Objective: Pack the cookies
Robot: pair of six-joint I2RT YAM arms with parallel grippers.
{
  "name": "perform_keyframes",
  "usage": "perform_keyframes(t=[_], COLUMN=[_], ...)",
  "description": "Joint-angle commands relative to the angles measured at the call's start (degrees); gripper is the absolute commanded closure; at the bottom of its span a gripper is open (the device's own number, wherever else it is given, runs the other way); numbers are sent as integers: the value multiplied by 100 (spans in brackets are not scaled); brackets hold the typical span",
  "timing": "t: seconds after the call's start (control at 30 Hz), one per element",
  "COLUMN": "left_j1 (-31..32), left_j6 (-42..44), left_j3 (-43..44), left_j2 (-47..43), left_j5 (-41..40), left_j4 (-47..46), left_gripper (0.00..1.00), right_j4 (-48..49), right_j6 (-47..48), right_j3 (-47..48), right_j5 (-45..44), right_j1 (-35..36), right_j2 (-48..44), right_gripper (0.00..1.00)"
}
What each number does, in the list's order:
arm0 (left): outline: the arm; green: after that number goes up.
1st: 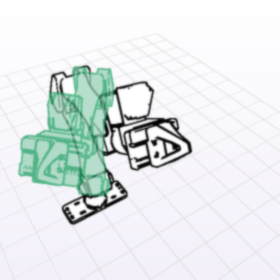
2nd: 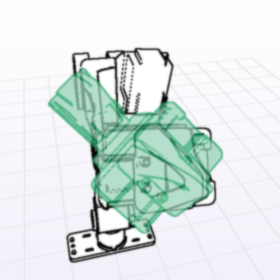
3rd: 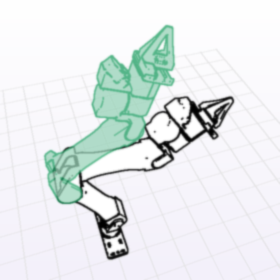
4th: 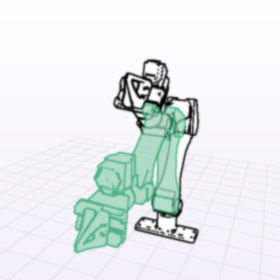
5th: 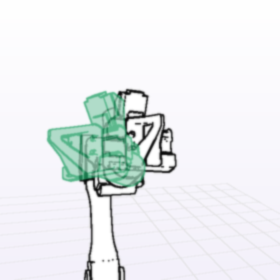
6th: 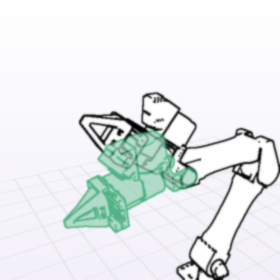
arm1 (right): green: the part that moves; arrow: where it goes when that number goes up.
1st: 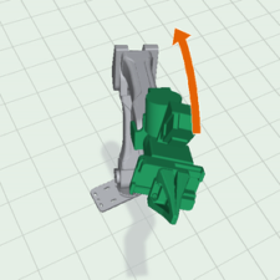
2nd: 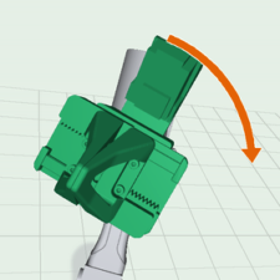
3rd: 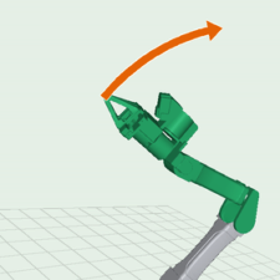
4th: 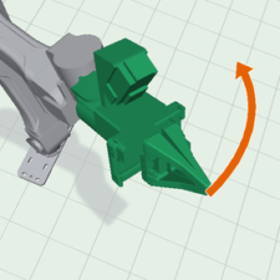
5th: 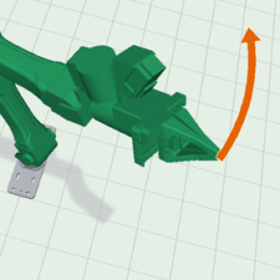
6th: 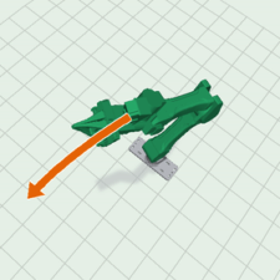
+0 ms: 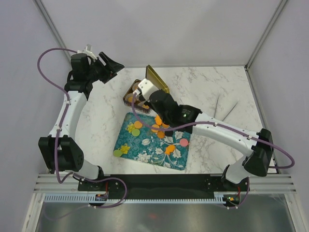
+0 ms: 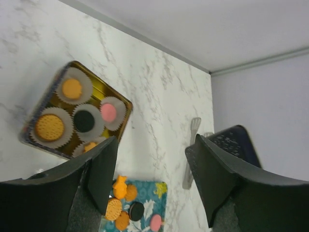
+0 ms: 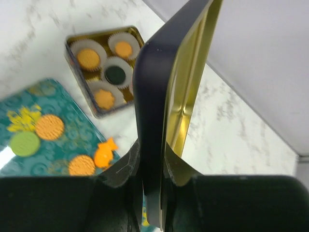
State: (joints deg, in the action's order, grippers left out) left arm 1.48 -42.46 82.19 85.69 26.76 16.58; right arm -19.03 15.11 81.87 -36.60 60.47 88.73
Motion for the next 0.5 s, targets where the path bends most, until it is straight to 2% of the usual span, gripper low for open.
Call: perform_keyframes(t=[0.0,0.07,0.17,0.2,0.37,0.4,0.47], left_j1=[-104,-104,-104,-104,-104,-104,-69], left_j6=[53,219,466,501,686,686,712], left_j3=[201,166,113,87,122,130,174], left_j2=[325,658,1133,1256,2046,2144,2398], left_j5=[-970,-1383,-1796,-1867,-2096,-2105,-2070], left_j4=[-120,-120,-120,-189,-225,-225,-225], left_gripper=[29,32,44,48,66,70,75], right_j4=[-268,-260,-84,56,1566,1847,2866], right_j6=[-1106,-1657,-2509,-2731,-4198,-4775,-5314], right_j3=[724,1137,1525,1551,1289,1201,867], right_j5=[1714,2625,3639,4260,5785,6231,6585], right_j1=[-533,-1016,-1754,-1932,-2898,-3005,-3276], right_j2=[161,293,627,785,1304,1496,1673], right_gripper=[97,97,97,97,97,98,98])
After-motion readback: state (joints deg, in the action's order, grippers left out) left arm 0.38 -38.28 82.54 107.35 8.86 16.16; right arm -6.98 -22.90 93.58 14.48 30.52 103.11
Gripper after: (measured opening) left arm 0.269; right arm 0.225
